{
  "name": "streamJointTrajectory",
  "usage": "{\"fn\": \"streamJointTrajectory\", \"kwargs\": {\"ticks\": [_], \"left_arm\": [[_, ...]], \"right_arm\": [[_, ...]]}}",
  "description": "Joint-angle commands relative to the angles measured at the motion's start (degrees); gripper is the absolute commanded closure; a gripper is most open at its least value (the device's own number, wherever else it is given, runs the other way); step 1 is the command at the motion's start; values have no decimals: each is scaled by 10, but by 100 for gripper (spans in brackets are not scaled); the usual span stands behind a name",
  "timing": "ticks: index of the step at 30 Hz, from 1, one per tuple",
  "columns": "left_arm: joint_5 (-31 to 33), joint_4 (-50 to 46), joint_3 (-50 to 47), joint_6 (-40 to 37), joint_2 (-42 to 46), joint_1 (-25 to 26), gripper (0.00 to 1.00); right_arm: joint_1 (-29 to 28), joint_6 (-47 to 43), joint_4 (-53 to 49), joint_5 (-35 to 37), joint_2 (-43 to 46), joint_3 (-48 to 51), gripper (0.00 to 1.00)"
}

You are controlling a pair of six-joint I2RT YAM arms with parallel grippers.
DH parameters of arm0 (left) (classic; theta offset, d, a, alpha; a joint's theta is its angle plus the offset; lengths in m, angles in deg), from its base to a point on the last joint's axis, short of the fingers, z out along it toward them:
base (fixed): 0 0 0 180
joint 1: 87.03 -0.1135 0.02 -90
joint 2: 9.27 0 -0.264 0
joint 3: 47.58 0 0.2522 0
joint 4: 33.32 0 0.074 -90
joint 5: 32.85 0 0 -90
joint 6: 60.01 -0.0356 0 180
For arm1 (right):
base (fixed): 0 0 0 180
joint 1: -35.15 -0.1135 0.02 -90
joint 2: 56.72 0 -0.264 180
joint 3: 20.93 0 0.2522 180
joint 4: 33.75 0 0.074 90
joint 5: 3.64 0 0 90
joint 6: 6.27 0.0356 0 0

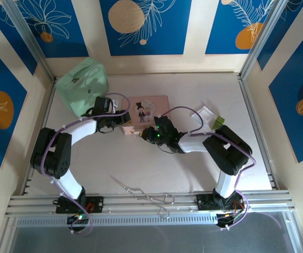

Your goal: Unlock the padlock with the key

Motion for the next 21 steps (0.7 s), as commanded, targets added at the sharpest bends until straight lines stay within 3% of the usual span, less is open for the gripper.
{"fn": "streamJointTrajectory", "kwargs": {"ticks": [1,7,13,16,19,21], "left_arm": [[-14,-33,-14,-8,13,7,48],[-10,-36,-15,-7,12,6,48],[-8,-39,-14,-7,12,7,50],[-9,-40,-15,-7,13,6,52],[-8,-41,-15,-7,14,6,52],[-6,-44,-15,-8,16,6,52]], "right_arm": [[10,107,-227,5,-67,48,100],[12,133,-245,37,-68,54,100],[21,146,-193,37,-111,51,100],[23,168,-128,44,-106,88,100],[29,198,0,30,-110,152,100],[33,216,-35,39,-104,159,100]]}}
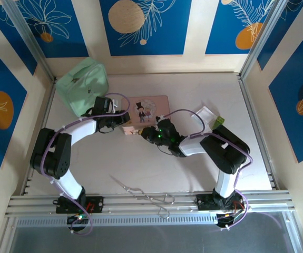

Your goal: Unlock the padlock with the key

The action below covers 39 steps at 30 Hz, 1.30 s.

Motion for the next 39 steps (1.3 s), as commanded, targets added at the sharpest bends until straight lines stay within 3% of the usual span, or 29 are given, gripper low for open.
{"fn": "streamJointTrajectory", "kwargs": {"ticks": [1,5,11,20,24,28,34,37,39], "left_arm": [[-5,-40,-13,-10,12,6,52],[-3,-46,-9,-11,13,6,53],[-2,-48,-6,-11,15,6,54],[3,-49,-7,-16,9,5,55],[5,-45,-10,-18,10,5,55],[7,-49,-13,-21,11,4,55],[9,-48,-13,-24,13,4,56],[6,-45,-14,-21,12,4,56],[5,-43,-17,-22,13,4,56]], "right_arm": [[31,163,-270,32,-78,84,100],[22,160,-426,39,-68,22,100],[-8,150,-569,61,-22,-33,100],[8,91,-673,51,16,-53,100],[15,42,-642,38,8,-69,100],[8,13,-597,71,16,-74,100],[1,-9,-256,53,98,97,100],[3,-31,-150,33,105,139,100],[3,-48,-136,22,104,138,100]]}}
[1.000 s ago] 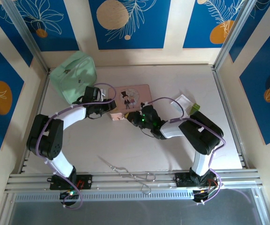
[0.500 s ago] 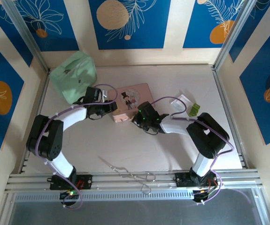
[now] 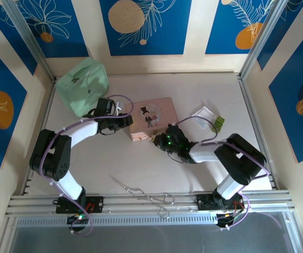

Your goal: Unlock the padlock with the key

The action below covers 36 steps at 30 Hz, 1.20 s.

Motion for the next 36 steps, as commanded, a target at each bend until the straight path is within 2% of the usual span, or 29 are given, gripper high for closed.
{"fn": "streamJointTrajectory", "kwargs": {"ticks": [1,5,9,13,17,22,28,36], "left_arm": [[36,-20,-16,-9,5,-9,56],[29,-11,-20,-3,8,-9,56],[15,2,-23,5,11,-8,55],[9,31,-42,24,28,-1,41],[6,43,-54,32,36,11,37],[4,57,-65,45,46,24,35],[-5,65,-54,57,46,34,35],[-4,78,-53,73,30,42,40]], "right_arm": [[-1,-38,-25,-42,-21,36,100],[9,-56,27,-69,-24,50,100],[29,-51,121,-113,-43,78,100],[36,-48,165,-137,-70,86,100],[40,-36,161,-138,-84,83,100],[43,-7,197,-154,-96,73,100],[34,8,165,-121,-96,55,100],[38,40,228,-105,-112,68,100]]}}
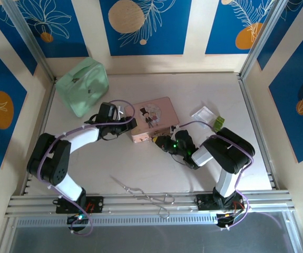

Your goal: Unlock the padlock with the key

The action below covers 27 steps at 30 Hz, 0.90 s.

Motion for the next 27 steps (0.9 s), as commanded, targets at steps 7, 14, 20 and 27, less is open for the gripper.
{"fn": "streamJointTrajectory", "kwargs": {"ticks": [7,14,20,27], "left_arm": [[0,-3,7,-2,-1,4,42],[7,-18,36,-15,-18,4,42],[27,-27,67,-20,-43,3,42],[32,-39,97,-23,-52,2,42]], "right_arm": [[-2,25,-14,-1,-17,10,100],[-8,36,-6,4,-27,7,100],[-45,52,0,35,-34,3,100],[-55,74,1,59,-39,-2,100]]}}
